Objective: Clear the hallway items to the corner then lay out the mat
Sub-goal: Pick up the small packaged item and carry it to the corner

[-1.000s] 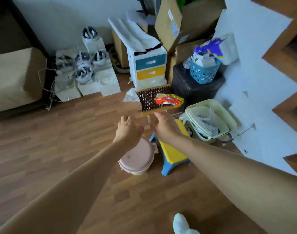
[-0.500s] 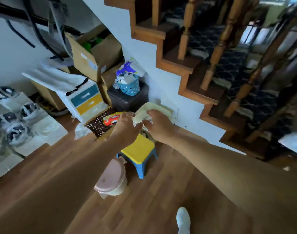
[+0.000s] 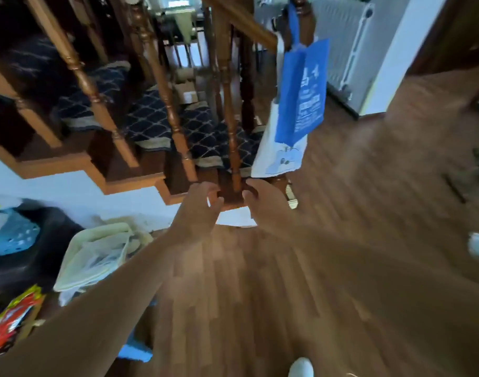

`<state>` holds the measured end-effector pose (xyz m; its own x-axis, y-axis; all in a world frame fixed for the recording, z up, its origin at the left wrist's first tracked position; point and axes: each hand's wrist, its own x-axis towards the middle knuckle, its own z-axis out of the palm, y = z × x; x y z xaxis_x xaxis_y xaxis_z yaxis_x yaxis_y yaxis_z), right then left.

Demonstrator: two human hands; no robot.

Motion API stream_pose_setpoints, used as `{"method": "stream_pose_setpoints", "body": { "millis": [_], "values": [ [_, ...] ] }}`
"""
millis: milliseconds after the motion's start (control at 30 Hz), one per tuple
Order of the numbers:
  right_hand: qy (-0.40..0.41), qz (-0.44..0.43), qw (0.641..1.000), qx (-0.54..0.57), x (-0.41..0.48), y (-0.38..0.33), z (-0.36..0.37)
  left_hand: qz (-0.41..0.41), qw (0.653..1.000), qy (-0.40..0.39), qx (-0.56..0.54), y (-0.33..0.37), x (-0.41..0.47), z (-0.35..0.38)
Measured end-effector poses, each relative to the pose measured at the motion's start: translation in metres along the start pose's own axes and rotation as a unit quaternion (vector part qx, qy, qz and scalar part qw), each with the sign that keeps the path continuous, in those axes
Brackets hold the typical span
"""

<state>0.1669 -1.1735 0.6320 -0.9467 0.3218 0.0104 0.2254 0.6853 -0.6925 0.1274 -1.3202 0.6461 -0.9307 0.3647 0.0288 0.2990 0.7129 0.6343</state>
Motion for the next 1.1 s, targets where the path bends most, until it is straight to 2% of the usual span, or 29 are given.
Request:
{"method": "stream_pose_setpoints", "body": {
  "millis": [167, 300, 633, 767, 967, 1100],
  "values": [
    [0.052, 0.101, 0.993, 0.022, 0.022, 0.101, -0.107, 0.063, 0.996, -0.062, -0.012, 0.111, 0.063, 0.080],
    [0.156, 0.169, 0.973, 0.003, 0.023, 0.177, -0.195, 0.146, 0.980, -0.125, -0.058, 0.209, 0.100, 0.146],
    [0.295, 0.314, 0.902, 0.019, 0.021, 0.329, -0.335, 0.289, 0.902, -0.310, -0.081, 0.386, 0.180, 0.332],
    [0.371, 0.359, 0.855, 0.049, 0.039, 0.379, -0.377, 0.339, 0.877, -0.329, -0.083, 0.450, 0.217, 0.394],
    [0.421, 0.402, 0.810, 0.066, 0.062, 0.450, -0.448, 0.402, 0.837, -0.372, -0.013, 0.546, 0.260, 0.464],
    [0.410, 0.446, 0.795, 0.026, 0.063, 0.512, -0.487, 0.411, 0.821, -0.397, 0.006, 0.605, 0.268, 0.516]
  ]
}}
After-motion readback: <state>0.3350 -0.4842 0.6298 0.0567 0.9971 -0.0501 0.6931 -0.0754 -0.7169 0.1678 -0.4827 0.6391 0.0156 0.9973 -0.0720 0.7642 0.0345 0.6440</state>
